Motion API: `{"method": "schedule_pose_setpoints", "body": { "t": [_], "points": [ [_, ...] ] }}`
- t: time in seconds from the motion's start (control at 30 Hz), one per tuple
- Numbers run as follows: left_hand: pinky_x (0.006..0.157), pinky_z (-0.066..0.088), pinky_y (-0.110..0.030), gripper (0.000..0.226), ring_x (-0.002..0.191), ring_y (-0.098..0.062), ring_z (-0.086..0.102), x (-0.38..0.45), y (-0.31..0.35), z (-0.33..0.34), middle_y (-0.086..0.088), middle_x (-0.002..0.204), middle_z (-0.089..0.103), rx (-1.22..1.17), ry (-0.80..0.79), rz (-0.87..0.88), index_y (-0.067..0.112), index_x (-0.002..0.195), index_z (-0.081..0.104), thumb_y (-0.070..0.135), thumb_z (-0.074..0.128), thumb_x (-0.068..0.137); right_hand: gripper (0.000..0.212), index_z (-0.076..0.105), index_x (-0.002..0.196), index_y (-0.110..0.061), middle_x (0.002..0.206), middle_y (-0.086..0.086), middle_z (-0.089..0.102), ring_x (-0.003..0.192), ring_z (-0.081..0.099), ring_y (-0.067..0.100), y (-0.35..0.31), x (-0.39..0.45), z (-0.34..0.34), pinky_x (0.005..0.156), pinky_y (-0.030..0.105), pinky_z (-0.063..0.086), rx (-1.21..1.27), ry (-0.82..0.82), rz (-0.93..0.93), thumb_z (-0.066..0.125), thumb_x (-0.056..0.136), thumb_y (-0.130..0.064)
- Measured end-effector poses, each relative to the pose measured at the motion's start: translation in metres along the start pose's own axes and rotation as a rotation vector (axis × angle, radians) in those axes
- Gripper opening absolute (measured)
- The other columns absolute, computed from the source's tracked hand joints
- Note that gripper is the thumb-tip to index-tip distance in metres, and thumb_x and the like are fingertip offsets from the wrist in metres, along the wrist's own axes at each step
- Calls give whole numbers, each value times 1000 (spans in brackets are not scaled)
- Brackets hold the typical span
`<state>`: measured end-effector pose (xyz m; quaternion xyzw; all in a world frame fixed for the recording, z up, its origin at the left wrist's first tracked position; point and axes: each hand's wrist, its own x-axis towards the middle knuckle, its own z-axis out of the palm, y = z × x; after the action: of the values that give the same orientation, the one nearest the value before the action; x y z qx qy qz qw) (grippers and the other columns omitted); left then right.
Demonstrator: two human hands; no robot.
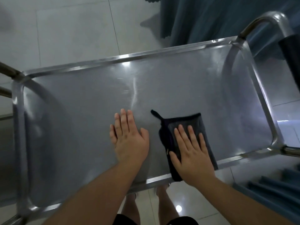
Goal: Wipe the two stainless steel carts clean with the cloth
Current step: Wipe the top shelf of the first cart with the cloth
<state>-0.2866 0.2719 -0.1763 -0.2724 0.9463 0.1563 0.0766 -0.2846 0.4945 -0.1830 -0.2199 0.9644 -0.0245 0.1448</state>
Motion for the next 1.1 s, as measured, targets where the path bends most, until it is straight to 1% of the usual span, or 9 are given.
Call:
{"method": "schedule_pose_setpoints", "body": {
  "t": [0.1,0.17,0.27,0.4,0.53,0.67,0.87,0.97,1.1],
  "points": [
    [130,-3,-45,77,162,-17,-8,3,-10,-12,3,177,-1,-44,-79,45,25,169,4,44,39,104,75,4,166,-25,173,-5,1,160,0,23,-12,-28,2,124,53,8,-18,-51,0,25,104,-62],
    [128,9,-46,72,161,-19,5,11,-29,-24,5,176,8,-61,-94,124,29,168,14,44,43,105,75,3,166,-26,173,-5,2,160,-1,22,-16,-32,0,124,53,7,-28,-78,-2,24,104,-62],
    [123,21,-47,64,154,-24,28,23,-75,-37,0,171,29,-1,94,173,27,164,33,39,49,103,75,1,166,-25,173,-4,2,159,-3,23,-17,-31,-5,124,53,6,-59,-120,2,22,103,-62],
    [131,15,-46,68,161,-23,18,27,-122,-27,-7,174,24,87,158,200,15,167,28,41,37,105,77,9,166,-21,173,0,6,159,3,27,-21,-19,-7,124,56,9,-100,-99,-33,21,102,-64],
    [131,11,-45,71,163,-21,12,30,-129,-13,-7,175,20,105,177,233,13,167,26,42,36,103,78,5,166,-23,173,0,2,159,0,25,-42,46,-8,125,57,10,-58,-38,-63,23,102,-65],
    [131,13,-45,72,162,-21,14,33,-130,-11,-9,174,24,94,216,242,11,165,31,40,40,100,79,12,165,-23,173,-1,10,159,3,24,-80,139,-15,126,57,10,-15,103,-3,28,100,-64],
    [131,13,-45,74,162,-22,17,34,-130,-13,-8,174,25,100,215,232,12,165,32,39,43,98,80,5,165,-24,173,-2,-1,159,-6,23,-116,272,-54,127,53,-4,93,136,68,19,99,-65],
    [131,13,-44,74,162,-22,18,35,-129,-12,-8,173,26,88,229,230,13,165,33,39,45,97,80,0,165,-23,173,-1,-7,158,-11,24,-127,310,-69,127,54,-4,118,149,101,17,98,-65],
    [131,12,-44,74,162,-21,18,34,-131,-11,-7,173,26,83,235,227,14,165,32,40,46,97,79,0,165,-23,173,0,-7,158,-11,25,-130,316,-72,127,54,-4,125,156,120,17,100,-63]
  ]
}}
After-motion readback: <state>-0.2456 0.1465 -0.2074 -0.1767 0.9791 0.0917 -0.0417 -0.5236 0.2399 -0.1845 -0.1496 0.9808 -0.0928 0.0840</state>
